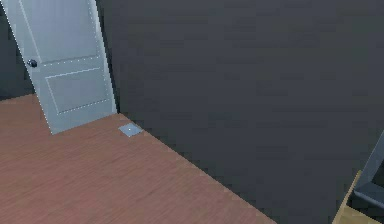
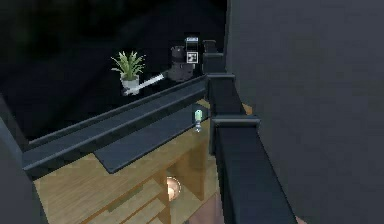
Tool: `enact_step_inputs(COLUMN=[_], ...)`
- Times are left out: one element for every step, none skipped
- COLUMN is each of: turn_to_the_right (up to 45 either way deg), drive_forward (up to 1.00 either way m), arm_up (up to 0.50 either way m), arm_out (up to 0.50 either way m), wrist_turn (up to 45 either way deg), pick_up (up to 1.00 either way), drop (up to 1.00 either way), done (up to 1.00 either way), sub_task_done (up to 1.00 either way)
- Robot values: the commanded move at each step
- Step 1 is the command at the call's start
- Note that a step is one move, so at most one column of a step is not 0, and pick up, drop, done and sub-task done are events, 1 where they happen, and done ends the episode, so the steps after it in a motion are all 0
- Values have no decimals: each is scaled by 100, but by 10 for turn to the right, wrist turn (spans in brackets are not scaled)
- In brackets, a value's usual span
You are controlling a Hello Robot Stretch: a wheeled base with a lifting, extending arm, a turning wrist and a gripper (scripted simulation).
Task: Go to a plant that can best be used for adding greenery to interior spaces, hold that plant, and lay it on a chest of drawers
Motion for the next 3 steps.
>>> enact_step_inputs(turn_to_the_right=[0,0,0], drive_forward=[0,0,0], arm_up=[0,0,0], arm_out=[0,0,-46], wrist_turn=[-450,-270,0], pick_up=[0,0,0], drop=[0,0,0], done=[0,0,0], sub_task_done=[0,0,0])
